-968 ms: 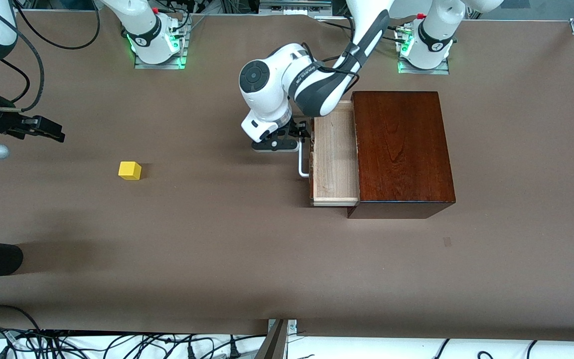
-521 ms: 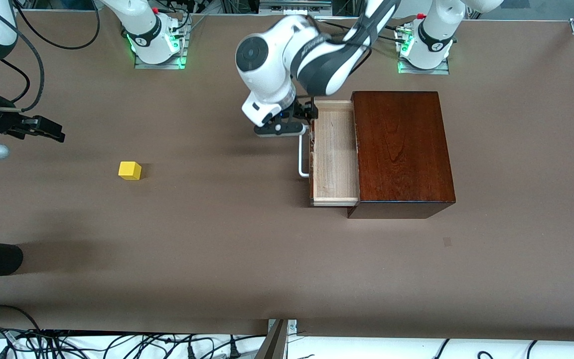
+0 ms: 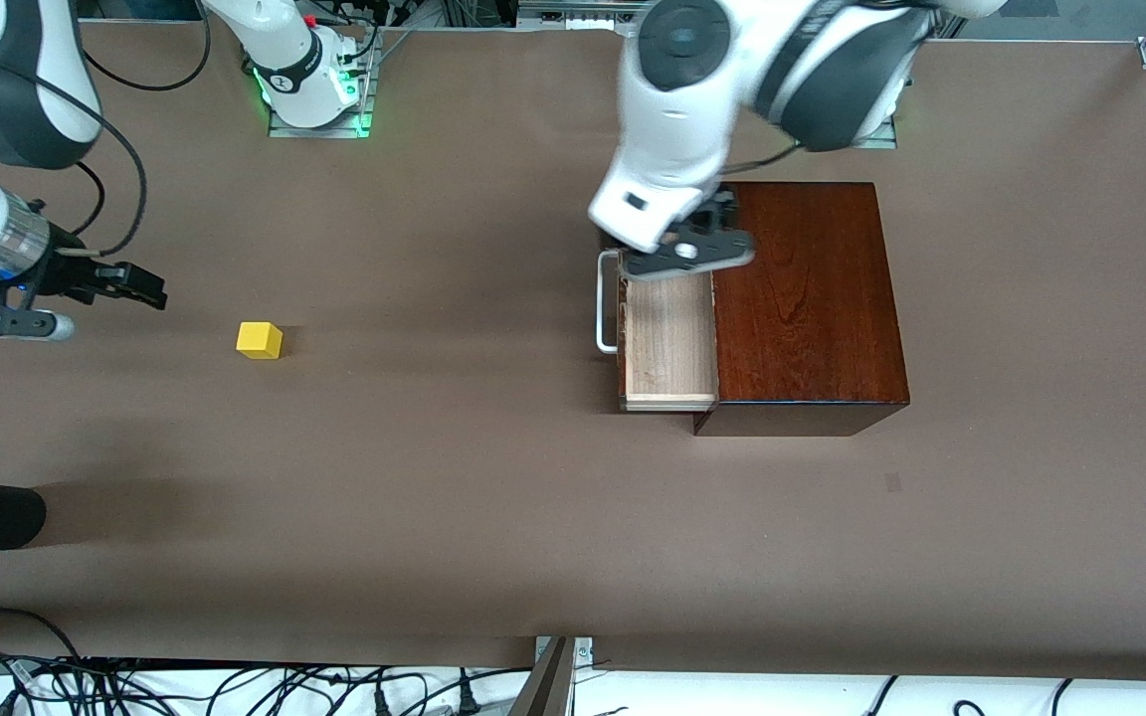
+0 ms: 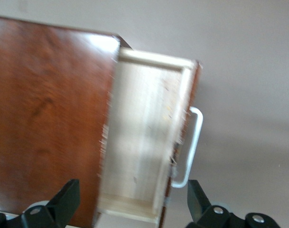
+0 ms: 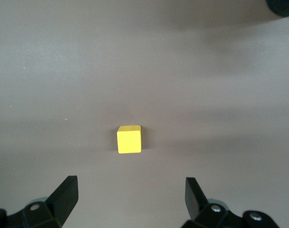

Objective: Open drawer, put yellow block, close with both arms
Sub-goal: 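Release the handle and raise the left gripper while the right gripper reaches the cube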

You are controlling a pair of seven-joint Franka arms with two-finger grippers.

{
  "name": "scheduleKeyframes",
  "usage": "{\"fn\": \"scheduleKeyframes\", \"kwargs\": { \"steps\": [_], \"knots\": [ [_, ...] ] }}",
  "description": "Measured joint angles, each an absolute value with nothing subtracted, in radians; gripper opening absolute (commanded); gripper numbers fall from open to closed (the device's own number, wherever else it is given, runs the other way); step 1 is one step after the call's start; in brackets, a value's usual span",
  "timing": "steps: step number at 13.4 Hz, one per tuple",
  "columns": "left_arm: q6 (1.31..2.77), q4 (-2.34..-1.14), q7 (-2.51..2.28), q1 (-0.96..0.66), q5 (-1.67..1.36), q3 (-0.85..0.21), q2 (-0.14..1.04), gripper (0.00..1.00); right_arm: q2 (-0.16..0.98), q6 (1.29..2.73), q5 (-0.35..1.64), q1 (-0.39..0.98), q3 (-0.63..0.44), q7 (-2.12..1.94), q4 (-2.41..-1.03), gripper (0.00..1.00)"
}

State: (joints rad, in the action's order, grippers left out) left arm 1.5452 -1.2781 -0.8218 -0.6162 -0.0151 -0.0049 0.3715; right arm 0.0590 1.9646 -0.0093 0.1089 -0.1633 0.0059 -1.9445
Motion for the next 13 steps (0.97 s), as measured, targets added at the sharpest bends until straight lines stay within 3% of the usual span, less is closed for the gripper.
{"fn": "scheduleKeyframes", "kwargs": {
  "steps": [7,13],
  "knots": [
    [1.499,-1.438,-0.488,-0.356,-0.018,-0.006,0.153,1.0,0.095,2.241,-0.006,0.112,-0.137,0.007,-2.145,1.0],
    [1.499,-1.527,-0.24,-0.278,-0.018,0.123,0.061,1.0,0.204,2.376,-0.004,0.112,-0.117,0.007,-2.176,1.0]
  ]
}}
